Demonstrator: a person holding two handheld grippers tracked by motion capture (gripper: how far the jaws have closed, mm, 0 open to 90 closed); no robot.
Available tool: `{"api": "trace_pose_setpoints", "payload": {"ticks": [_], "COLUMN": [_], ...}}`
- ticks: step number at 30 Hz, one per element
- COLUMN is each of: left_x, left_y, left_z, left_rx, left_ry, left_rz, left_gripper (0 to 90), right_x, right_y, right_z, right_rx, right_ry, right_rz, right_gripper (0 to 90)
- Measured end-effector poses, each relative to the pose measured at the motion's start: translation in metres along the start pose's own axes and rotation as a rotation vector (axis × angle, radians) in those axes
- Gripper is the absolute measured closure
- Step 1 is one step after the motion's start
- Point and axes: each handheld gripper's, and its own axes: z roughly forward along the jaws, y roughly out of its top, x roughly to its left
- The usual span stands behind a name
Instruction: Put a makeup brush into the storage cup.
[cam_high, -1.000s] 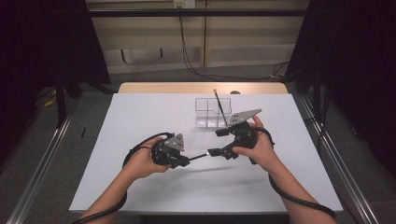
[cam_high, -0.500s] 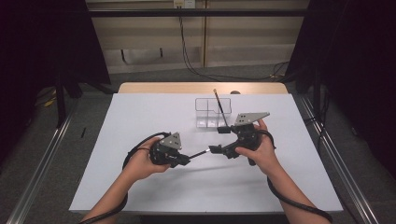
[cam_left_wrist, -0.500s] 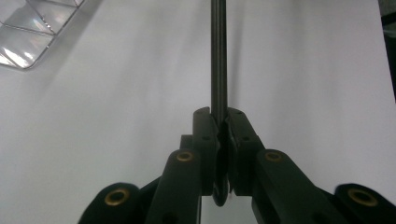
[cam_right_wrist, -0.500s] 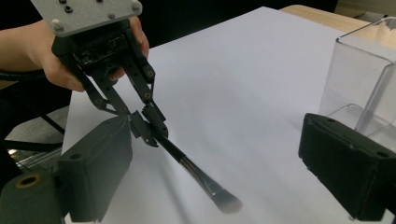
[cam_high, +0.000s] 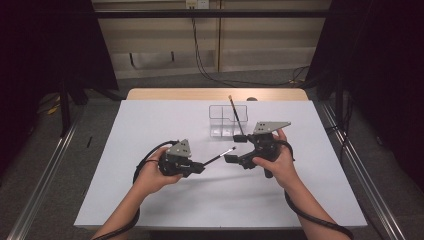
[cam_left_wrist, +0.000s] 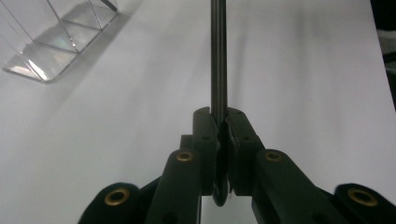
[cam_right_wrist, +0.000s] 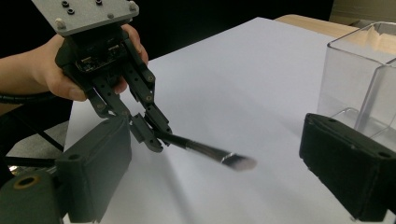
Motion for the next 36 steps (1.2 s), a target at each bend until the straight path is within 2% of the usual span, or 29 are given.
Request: {"api": "trace_pose_setpoints", "payload": {"ticks": [9, 12, 17, 20, 24, 27, 29, 31, 36], "left_x": [-0.001, -0.001, -0.001, -0.001, -0.001, -0.001, -0.001, -0.001, -0.001], "left_y": [0.002, 0.002, 0.003, 0.006, 0.007, 0.007, 0.007, 0.007, 0.007], "left_z": [0.0, 0.002, 0.004, 0.005, 0.006, 0.009, 0.01, 0.011, 0.015], "left_rx": [-0.077, -0.114, -0.167, -0.184, -0.213, -0.225, -0.216, -0.219, -0.231], "left_ry": [0.012, 0.012, 0.016, 0.016, 0.016, 0.012, 0.017, 0.014, 0.005], "left_rz": [-0.03, -0.049, -0.071, -0.075, -0.086, -0.094, -0.09, -0.098, -0.112], "left_gripper": [83.9, 83.9, 84.0, 83.9, 83.9, 84.0, 83.9, 83.9, 83.9], "right_x": [0.001, 0.002, 0.003, 0.004, 0.004, 0.004, 0.005, 0.005, 0.005], "right_y": [0.001, 0.001, 0.001, 0.002, 0.002, 0.002, 0.002, 0.003, 0.003], "right_z": [0.001, 0.002, 0.002, 0.003, 0.003, 0.003, 0.003, 0.004, 0.003], "right_rx": [-0.033, -0.057, -0.107, -0.114, -0.102, -0.1, -0.095, -0.094, -0.097], "right_ry": [-0.001, 0.002, 0.006, 0.005, 0.011, 0.013, 0.02, 0.023, 0.025], "right_rz": [0.012, 0.03, 0.07, 0.067, 0.073, 0.076, 0.079, 0.079, 0.089], "right_gripper": [8.7, 9.0, 13.6, 17.3, 27.0, 38.0, 40.3, 47.9, 60.2]}}
